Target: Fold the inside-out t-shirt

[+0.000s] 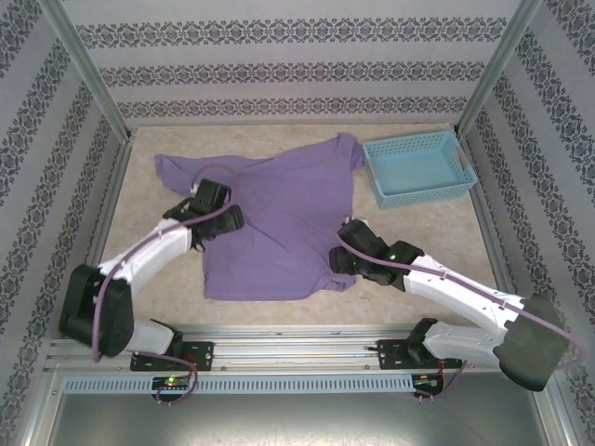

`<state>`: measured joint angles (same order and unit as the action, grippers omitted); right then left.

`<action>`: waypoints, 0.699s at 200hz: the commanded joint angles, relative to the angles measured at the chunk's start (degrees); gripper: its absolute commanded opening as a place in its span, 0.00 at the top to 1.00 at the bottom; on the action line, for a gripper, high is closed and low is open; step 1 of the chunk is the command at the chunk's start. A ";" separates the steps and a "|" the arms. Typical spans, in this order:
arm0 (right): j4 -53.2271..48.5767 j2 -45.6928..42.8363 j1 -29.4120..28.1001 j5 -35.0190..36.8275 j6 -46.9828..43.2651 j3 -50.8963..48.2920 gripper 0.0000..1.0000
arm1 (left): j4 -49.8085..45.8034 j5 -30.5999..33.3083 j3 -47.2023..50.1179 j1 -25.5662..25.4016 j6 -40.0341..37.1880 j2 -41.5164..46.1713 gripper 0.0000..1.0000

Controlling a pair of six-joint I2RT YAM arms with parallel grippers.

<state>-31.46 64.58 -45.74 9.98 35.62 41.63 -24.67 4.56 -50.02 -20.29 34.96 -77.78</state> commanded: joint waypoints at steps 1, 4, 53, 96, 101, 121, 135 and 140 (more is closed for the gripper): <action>-0.92 0.82 -2.70 -0.52 -0.70 -2.98 0.44 | -1.95 0.77 7.79 -2.77 3.12 4.55 0.25; -0.66 1.09 -2.96 -0.35 -0.73 -3.22 0.44 | -1.56 0.46 8.72 -3.21 3.30 5.08 0.25; 2.08 9.07 -3.40 2.15 -3.26 -3.29 0.47 | 1.43 -0.02 16.20 -7.65 4.86 9.36 0.24; 2.55 14.56 -3.48 3.80 -4.41 -0.87 0.58 | 3.00 -0.11 16.66 -10.92 4.61 10.21 0.24; 2.70 14.65 -3.48 3.75 -4.36 -0.85 0.59 | 3.11 -0.31 16.68 -11.24 4.59 10.26 0.23; 3.14 14.85 -3.48 3.77 -4.24 -0.89 0.72 | 3.86 -0.50 16.55 -12.77 4.41 10.12 0.23; 3.34 14.95 -3.48 3.90 -4.23 -1.02 0.82 | 4.48 -0.64 16.58 -14.03 4.15 10.00 0.23; 3.30 14.86 -3.49 4.26 -4.10 -1.06 0.85 | 4.72 -0.56 16.60 -14.49 4.18 9.92 0.23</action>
<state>-28.91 79.05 -48.64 12.14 31.66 39.31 -22.50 4.27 -33.47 -32.42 38.70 -68.47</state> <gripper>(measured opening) 0.215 0.770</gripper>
